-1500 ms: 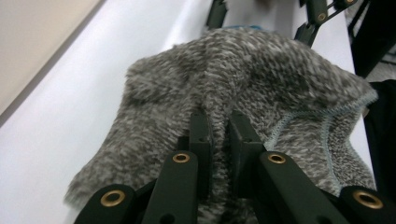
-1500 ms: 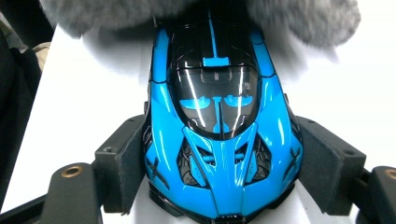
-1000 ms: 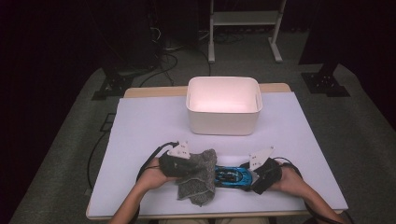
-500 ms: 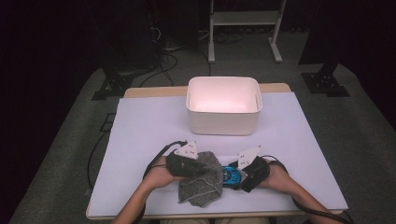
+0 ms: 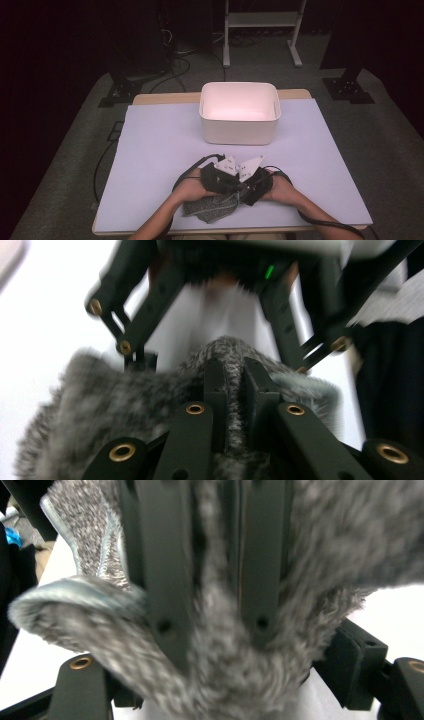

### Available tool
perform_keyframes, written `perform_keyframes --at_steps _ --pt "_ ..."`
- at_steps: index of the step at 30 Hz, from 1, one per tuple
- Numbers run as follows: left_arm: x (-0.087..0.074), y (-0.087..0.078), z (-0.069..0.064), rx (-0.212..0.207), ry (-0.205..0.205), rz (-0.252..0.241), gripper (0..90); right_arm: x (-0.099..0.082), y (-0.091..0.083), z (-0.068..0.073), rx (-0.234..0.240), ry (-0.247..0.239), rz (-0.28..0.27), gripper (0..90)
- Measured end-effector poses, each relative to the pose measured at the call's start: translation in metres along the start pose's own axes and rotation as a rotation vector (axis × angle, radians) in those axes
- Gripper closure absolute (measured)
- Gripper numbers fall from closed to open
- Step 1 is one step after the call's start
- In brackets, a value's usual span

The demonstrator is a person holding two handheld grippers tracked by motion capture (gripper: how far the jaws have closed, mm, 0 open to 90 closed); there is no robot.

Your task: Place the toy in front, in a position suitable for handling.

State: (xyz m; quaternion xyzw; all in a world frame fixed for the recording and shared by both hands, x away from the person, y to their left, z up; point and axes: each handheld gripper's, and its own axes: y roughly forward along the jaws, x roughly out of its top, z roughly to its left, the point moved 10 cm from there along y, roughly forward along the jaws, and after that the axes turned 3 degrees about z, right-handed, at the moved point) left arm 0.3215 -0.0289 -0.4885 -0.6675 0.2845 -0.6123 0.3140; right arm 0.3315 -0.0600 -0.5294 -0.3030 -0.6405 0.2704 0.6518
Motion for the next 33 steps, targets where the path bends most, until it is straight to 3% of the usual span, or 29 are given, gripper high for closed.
perform_keyframes --at_steps 5,18,22,24,27,29,33 --pt "-0.007 -0.001 0.002 0.023 -0.01 0.01 82.8 -0.001 0.0 0.0 -0.003 0.0 -0.001 24.7" --pt "-0.037 -0.043 0.006 0.102 -0.068 0.003 80.4 -0.001 0.0 0.0 -0.007 0.007 -0.012 24.6" --pt "-0.039 -0.052 0.003 0.101 -0.056 0.014 60.6 -0.001 0.0 0.0 -0.007 0.005 -0.01 24.5" --pt "-0.043 -0.058 0.001 0.116 -0.071 0.031 48.1 -0.001 0.0 0.0 -0.008 0.005 -0.01 24.5" --pt "-0.053 -0.063 0.001 0.141 -0.085 0.059 37.4 -0.001 0.0 0.0 -0.008 0.005 -0.011 24.5" --pt "-0.063 -0.064 0.002 0.15 -0.102 0.091 33.2 -0.001 0.0 0.0 -0.008 0.004 -0.01 24.5" --pt "-0.073 -0.061 0.001 0.146 -0.119 0.085 31.2 -0.001 0.0 0.0 -0.008 0.003 -0.008 24.5"
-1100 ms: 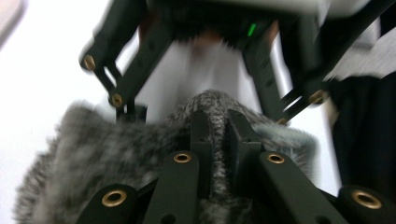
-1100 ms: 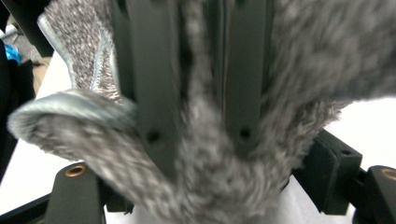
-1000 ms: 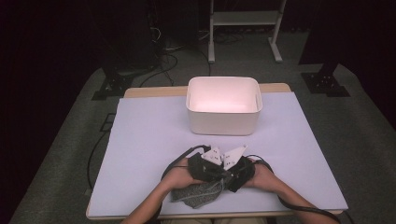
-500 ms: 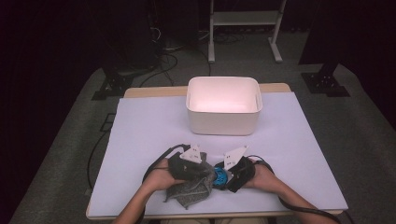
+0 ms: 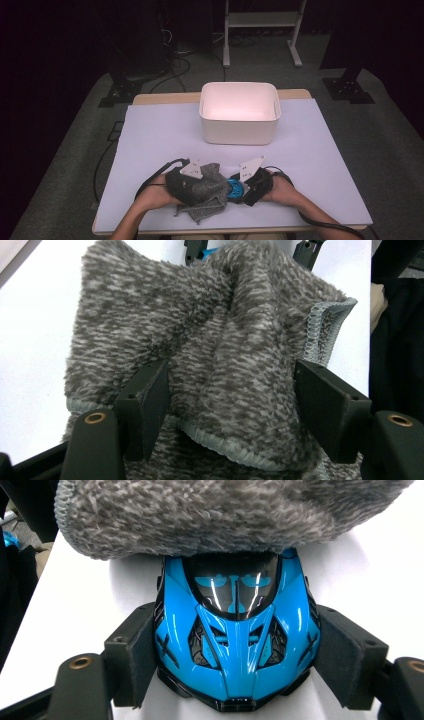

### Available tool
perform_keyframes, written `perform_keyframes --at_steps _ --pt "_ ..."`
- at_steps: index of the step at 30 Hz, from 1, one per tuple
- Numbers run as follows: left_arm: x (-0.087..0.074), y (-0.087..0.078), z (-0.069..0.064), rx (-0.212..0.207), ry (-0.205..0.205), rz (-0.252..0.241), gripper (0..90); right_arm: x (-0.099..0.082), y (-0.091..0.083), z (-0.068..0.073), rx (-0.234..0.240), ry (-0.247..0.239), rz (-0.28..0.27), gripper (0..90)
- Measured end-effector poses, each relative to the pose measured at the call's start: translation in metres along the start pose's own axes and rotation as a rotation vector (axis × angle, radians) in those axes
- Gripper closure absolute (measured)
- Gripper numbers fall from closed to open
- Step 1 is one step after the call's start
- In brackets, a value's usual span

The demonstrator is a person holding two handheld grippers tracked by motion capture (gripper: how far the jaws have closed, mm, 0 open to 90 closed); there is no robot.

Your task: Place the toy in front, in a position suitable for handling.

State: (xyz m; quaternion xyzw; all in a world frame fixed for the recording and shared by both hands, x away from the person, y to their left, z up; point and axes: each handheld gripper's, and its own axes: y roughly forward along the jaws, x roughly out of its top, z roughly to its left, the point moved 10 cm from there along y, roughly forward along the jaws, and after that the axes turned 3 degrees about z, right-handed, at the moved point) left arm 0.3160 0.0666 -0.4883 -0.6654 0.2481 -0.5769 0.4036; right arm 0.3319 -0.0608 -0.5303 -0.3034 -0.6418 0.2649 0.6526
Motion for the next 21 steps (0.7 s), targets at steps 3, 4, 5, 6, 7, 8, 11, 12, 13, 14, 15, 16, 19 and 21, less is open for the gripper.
perform_keyframes --at_steps 3,4,5,6,7,8,11,12,13,14,15,16,19,21 --pt "0.0 0.006 0.001 0.022 0.016 0.012 36.5 0.0 0.0 0.0 -0.002 0.002 0.001 24.5" --pt "0.0 0.008 0.001 0.024 0.019 0.014 42.3 0.0 0.0 0.0 -0.002 0.002 0.002 24.5" --pt "0.001 0.009 0.001 0.024 0.017 0.012 43.7 0.0 0.0 0.0 -0.002 0.004 0.002 24.4" --pt "0.002 0.008 0.001 0.019 0.015 0.012 44.7 0.0 0.0 0.0 -0.001 0.004 0.002 24.5" --pt "0.003 0.007 0.0 0.014 0.016 0.007 47.1 0.0 0.0 0.0 -0.002 0.004 0.0 24.4" --pt "0.004 0.006 0.0 0.014 0.022 -0.003 51.9 0.0 0.0 0.0 -0.003 0.004 0.0 24.4" --pt "0.004 0.005 0.003 0.042 0.032 -0.005 64.6 0.0 0.0 0.0 -0.003 0.001 0.001 24.3" --pt "0.004 0.005 0.004 0.046 0.033 -0.008 67.4 0.0 0.0 0.0 -0.004 0.001 0.002 24.4" --pt "0.003 0.005 0.005 0.048 0.032 -0.009 69.9 0.0 0.0 0.0 -0.004 0.001 0.002 24.4" --pt "0.004 0.004 0.006 0.053 0.032 -0.009 72.9 0.0 0.0 0.0 -0.004 0.001 0.001 24.4" --pt "0.003 0.004 0.007 0.057 0.033 -0.007 75.8 0.0 0.0 0.001 -0.004 0.002 0.001 24.4" --pt "0.004 0.002 0.008 0.066 0.041 -0.005 77.6 0.0 0.0 0.001 -0.004 0.003 0.002 24.4" --pt "0.003 -0.005 0.011 0.083 0.045 -0.002 79.8 0.0 0.0 0.001 -0.001 0.003 -0.001 24.4" --pt "0.002 -0.01 0.013 0.084 0.034 -0.009 80.1 0.0 0.0 0.0 -0.001 0.002 -0.003 24.4"
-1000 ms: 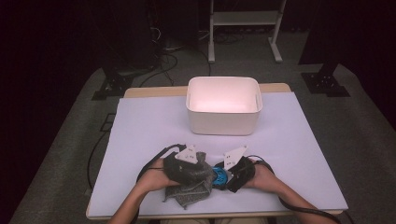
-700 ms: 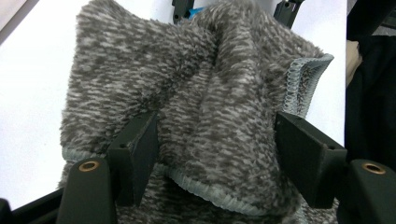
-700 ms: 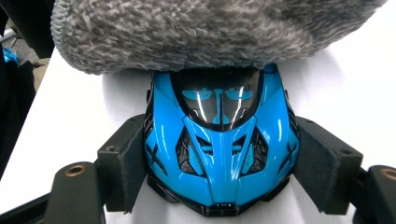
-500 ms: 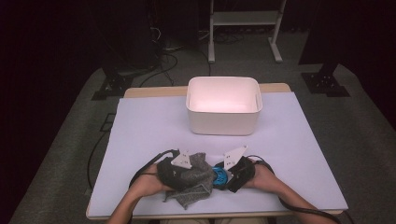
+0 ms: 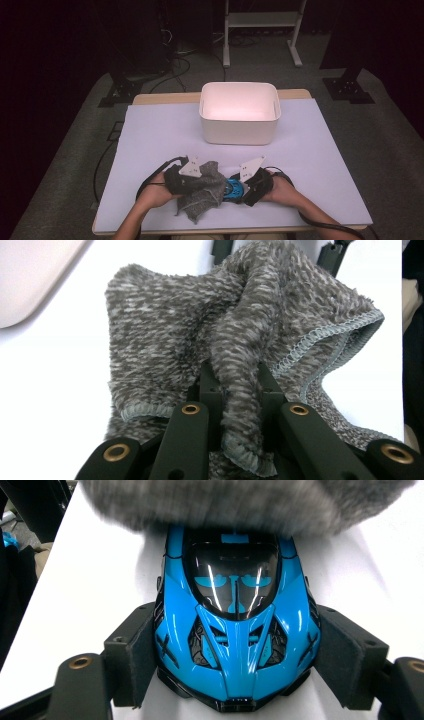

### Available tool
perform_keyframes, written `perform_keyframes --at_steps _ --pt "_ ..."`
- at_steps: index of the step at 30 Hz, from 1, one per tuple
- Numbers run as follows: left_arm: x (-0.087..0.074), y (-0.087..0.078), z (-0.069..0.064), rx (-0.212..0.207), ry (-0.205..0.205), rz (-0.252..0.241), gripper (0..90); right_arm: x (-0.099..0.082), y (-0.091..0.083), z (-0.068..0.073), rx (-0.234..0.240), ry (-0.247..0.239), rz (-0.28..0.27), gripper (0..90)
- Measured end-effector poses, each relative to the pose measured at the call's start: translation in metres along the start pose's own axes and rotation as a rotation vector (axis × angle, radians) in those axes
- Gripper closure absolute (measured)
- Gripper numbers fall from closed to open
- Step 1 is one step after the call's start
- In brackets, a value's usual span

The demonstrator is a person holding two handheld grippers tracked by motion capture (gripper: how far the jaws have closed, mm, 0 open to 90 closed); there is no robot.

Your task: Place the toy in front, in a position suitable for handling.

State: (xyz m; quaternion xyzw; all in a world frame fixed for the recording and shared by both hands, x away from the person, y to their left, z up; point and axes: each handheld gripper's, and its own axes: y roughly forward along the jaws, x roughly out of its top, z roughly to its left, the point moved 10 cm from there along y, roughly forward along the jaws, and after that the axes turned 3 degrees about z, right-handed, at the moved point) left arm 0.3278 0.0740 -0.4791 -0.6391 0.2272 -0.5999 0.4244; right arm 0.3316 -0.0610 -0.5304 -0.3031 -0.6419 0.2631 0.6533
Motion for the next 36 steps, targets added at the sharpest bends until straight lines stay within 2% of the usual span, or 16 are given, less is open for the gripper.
perform_keyframes --at_steps 2,5,9,12,17,19,24,30,33,36 --pt "-0.003 -0.007 0.005 0.011 -0.012 -0.008 80.3 0.0 0.0 0.0 0.0 -0.001 0.0 24.4" --pt "-0.008 -0.015 0.007 -0.012 -0.029 -0.022 80.3 0.0 0.0 0.0 0.001 -0.001 0.002 24.4" --pt "-0.013 -0.011 0.005 -0.034 -0.045 -0.027 80.3 0.0 0.0 0.0 0.0 -0.004 0.003 24.4" --pt "-0.008 -0.004 0.0 -0.066 -0.049 -0.051 80.3 0.0 0.0 0.0 0.0 -0.003 0.002 24.4" --pt "0.017 0.015 -0.013 -0.113 0.013 -0.047 80.2 0.0 0.0 0.0 0.001 0.002 0.002 24.3" --pt "0.029 0.024 -0.018 -0.126 0.057 -0.029 80.3 0.0 0.0 0.0 -0.001 0.0 0.004 24.2" --pt "0.058 0.045 -0.027 -0.156 0.135 0.001 80.3 0.0 0.0 0.0 -0.001 0.0 0.0 24.2" --pt "0.068 0.06 -0.032 -0.191 0.14 0.003 80.3 0.0 0.0 0.0 0.0 0.005 -0.008 24.3" --pt "0.066 0.058 -0.031 -0.196 0.131 -0.005 80.3 0.0 0.0 0.0 -0.002 0.006 -0.012 24.3" --pt "0.06 0.052 -0.029 -0.181 0.129 -0.002 80.3 0.0 0.0 0.0 -0.003 0.004 -0.011 24.3"
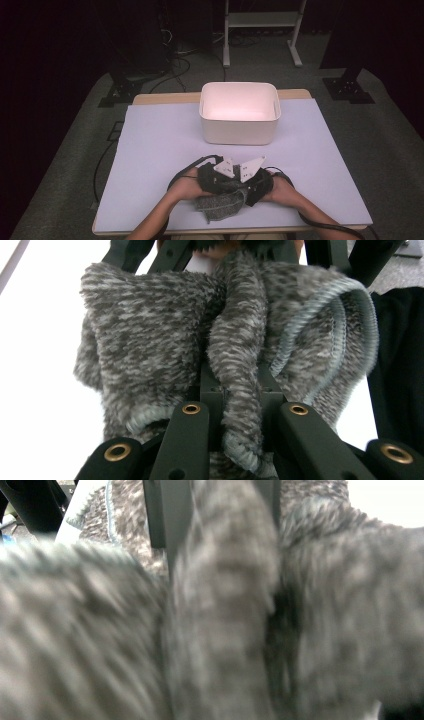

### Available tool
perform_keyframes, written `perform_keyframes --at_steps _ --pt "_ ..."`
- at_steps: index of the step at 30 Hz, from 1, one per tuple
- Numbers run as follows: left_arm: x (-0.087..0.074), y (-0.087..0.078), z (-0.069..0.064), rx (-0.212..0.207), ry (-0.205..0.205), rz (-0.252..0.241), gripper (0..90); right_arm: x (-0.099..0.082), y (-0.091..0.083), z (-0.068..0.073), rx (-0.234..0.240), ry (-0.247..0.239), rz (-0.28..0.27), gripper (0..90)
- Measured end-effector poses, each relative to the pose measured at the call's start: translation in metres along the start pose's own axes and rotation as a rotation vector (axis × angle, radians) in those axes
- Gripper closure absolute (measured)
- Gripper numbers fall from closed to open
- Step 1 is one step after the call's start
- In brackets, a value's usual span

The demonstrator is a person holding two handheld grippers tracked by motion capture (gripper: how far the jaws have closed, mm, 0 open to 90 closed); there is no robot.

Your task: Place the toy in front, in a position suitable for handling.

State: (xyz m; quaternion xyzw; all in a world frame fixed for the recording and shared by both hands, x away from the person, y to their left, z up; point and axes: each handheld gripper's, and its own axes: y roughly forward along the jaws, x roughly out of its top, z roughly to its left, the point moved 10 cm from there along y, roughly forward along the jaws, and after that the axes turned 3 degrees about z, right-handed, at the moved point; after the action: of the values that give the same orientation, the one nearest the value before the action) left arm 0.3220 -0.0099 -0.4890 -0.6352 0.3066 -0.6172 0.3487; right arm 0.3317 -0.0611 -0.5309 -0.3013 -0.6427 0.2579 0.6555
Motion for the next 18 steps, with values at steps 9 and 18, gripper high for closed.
perform_keyframes --at_steps 9,18 --pt "-0.04 -0.035 0.005 0.064 -0.073 -0.013 80.3 0.0 0.0 0.0 0.004 -0.003 -0.005 24.3" --pt "-0.087 -0.067 0.013 0.146 -0.177 -0.007 80.3 0.0 0.0 0.0 0.003 -0.003 -0.004 24.3"
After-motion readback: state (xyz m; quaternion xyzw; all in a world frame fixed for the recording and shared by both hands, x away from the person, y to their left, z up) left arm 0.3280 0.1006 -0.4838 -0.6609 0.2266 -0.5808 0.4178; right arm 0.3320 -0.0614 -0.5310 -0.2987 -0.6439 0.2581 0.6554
